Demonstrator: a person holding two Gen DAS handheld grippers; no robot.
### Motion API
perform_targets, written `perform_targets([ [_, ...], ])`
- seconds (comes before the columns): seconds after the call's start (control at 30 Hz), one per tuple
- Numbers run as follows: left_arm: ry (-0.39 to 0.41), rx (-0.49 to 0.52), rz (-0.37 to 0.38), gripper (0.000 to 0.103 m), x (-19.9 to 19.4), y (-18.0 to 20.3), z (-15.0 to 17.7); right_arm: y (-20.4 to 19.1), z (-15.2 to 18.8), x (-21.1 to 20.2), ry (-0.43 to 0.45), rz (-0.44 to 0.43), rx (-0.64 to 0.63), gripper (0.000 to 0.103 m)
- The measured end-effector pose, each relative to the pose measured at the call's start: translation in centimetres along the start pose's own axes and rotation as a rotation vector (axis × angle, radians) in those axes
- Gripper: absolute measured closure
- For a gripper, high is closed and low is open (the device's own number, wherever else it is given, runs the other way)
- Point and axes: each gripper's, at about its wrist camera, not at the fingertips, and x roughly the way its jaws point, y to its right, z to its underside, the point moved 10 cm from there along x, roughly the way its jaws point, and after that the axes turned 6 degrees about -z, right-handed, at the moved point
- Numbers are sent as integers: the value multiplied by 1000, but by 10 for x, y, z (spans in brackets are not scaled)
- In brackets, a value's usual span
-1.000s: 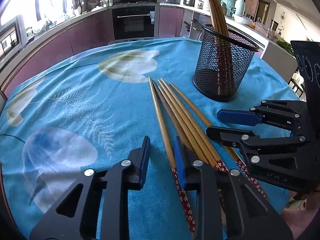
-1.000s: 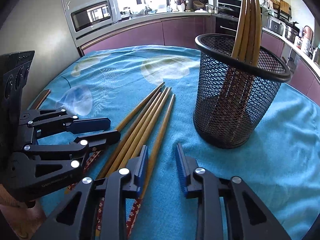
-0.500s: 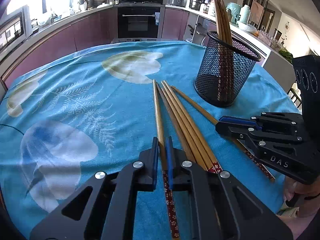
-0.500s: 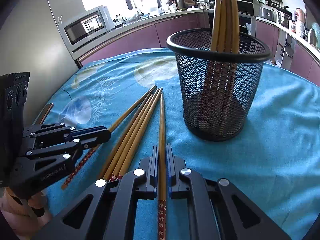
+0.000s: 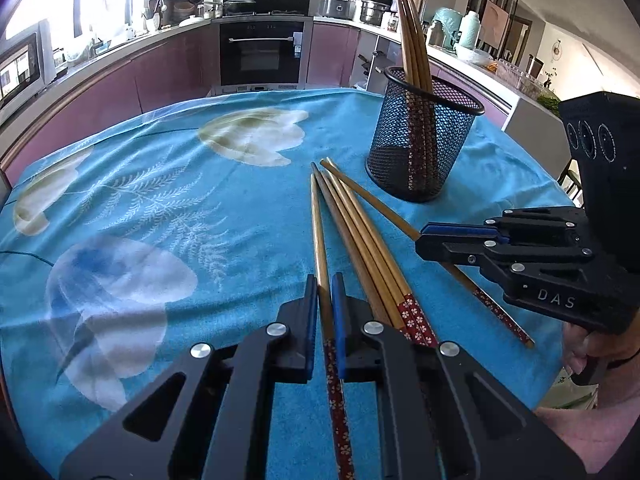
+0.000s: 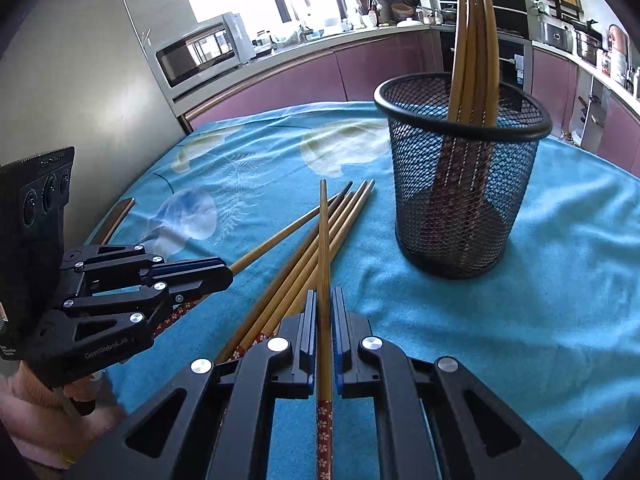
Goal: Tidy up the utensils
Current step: 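Close the right tool on one wooden chopstick while the left tool grasps another, then raise the chopstick upright with the right tool over the cup while the left tool carries its own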
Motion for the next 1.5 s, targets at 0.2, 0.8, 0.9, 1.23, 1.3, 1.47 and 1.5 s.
perform_targets([
  [0.2,-18,39,-45,89,11,-4,0,-1,2,6,-16,2,-4,97],
  [0.8,23,37,-9,95,5,3,-14,5,-1,9,-5,-3,11,97],
  [0.9,36,48,15,96,-2,8,-16,5,-2,1,14,-9,11,97],
  [1.23,78,23,83,96,-21,18,-23,0,-7,-23,75,-23,4,97],
  [1.3,92,15,94,95,-28,18,-27,-1,-9,-30,93,-26,3,97],
  [1.47,126,-3,139,95,-46,22,-38,-2,-15,-47,137,-37,7,97],
  [1.5,133,-3,144,95,-49,22,-39,-2,-16,-50,145,-44,11,97],
])
